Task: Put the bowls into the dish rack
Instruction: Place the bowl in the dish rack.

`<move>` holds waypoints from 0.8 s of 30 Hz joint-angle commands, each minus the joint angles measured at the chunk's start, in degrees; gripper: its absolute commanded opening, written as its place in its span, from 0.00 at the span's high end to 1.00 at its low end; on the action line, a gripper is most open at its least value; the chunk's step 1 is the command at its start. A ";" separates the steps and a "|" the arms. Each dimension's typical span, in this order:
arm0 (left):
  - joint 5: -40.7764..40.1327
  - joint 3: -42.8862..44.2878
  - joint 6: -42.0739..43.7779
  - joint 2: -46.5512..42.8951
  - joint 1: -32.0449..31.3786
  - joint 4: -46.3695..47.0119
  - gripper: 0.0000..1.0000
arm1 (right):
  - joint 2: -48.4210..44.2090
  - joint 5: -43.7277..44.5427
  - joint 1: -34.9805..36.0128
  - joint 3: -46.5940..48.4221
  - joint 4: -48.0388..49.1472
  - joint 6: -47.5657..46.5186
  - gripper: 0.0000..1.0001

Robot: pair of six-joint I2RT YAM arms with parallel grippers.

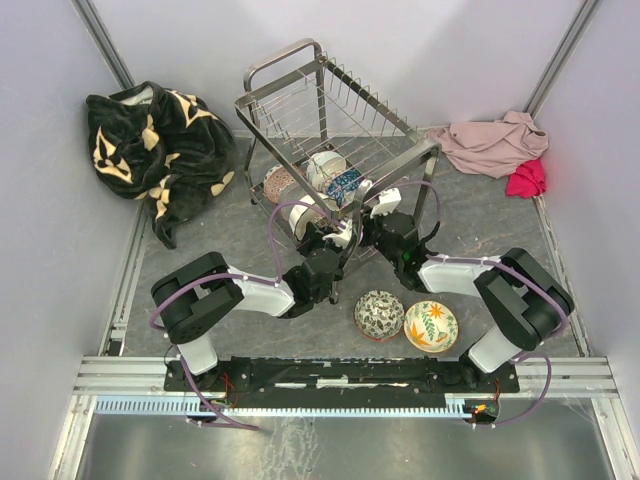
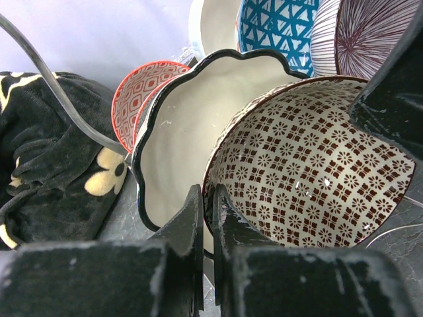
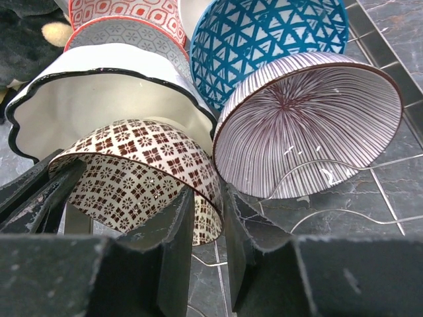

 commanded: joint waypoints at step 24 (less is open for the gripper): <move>11.43 -4.57 4.11 1.52 -3.77 -12.89 0.97 | 4.61 -1.56 2.97 6.07 0.42 -5.20 0.74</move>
